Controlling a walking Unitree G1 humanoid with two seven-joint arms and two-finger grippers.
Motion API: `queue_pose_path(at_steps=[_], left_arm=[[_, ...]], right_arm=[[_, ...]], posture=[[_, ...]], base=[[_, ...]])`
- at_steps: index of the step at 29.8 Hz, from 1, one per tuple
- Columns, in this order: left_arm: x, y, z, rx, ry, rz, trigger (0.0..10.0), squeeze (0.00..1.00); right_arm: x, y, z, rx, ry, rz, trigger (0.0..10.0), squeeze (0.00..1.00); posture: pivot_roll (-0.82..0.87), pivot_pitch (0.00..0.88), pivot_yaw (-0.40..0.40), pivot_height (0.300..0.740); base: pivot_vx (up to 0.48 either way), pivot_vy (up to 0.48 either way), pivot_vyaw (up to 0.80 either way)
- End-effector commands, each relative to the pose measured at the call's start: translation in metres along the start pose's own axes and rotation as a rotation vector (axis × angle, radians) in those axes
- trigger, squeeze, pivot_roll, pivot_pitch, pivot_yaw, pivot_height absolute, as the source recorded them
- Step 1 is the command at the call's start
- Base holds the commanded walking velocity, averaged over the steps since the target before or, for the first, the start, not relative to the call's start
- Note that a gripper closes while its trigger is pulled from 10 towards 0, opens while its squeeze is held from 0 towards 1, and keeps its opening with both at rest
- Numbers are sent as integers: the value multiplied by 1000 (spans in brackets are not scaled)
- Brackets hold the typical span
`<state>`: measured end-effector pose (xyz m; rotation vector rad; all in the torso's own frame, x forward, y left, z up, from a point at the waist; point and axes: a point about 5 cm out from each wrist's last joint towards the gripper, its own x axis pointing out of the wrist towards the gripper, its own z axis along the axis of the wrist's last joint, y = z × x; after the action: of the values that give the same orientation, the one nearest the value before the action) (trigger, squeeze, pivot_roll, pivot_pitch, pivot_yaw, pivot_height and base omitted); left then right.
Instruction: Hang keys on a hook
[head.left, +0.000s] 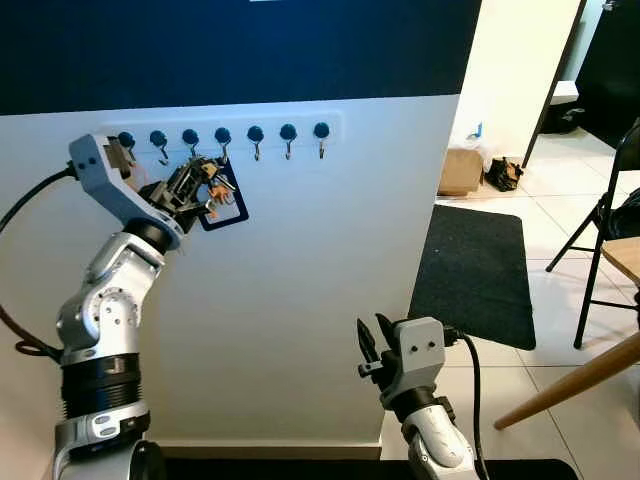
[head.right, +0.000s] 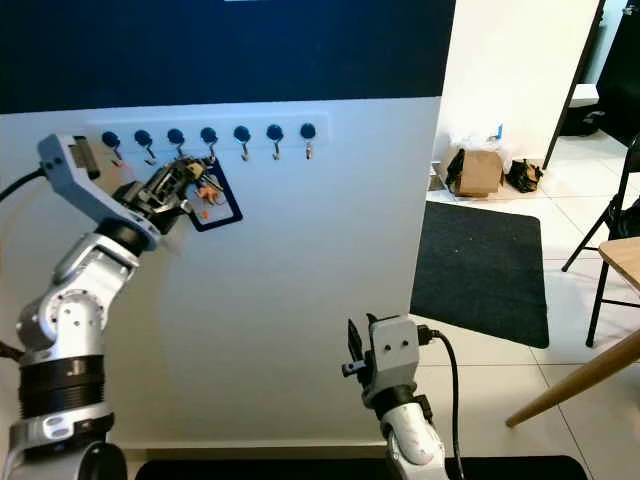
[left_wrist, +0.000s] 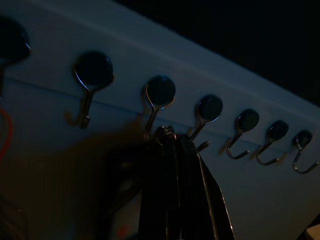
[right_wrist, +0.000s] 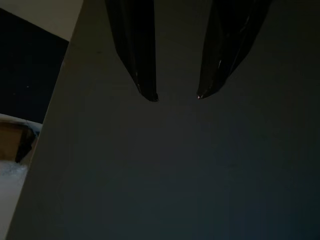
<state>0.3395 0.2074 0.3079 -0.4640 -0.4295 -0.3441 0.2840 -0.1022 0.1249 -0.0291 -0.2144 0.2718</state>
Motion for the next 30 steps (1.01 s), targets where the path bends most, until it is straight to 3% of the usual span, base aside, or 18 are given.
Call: queue_pose_path(at_steps=[1, 10, 20, 30], left_arm=[[-6, 4, 9, 25, -20, 8, 10000, 0], [-6, 4, 3, -4, -1, 4, 10000, 0], [-16, 1, -17, -16, 95, -20, 10000, 0], [-13, 4, 3, 1, 29, -6, 10000, 0]], right_arm=[[-3, 3, -6, 0, 28, 11, 10000, 0], [-1, 3, -5, -2, 25, 16, 10000, 0], [-4, 1, -5, -4, 30, 5, 10000, 0], [-3, 4, -5, 0, 30, 12, 10000, 0]], posture=[[23, 113, 79, 740], [19, 113, 76, 740], [16, 122, 81, 740], [23, 124, 79, 740]], base=[[0, 0, 0], [0, 0, 0], [0, 0, 0], [0, 0, 0]])
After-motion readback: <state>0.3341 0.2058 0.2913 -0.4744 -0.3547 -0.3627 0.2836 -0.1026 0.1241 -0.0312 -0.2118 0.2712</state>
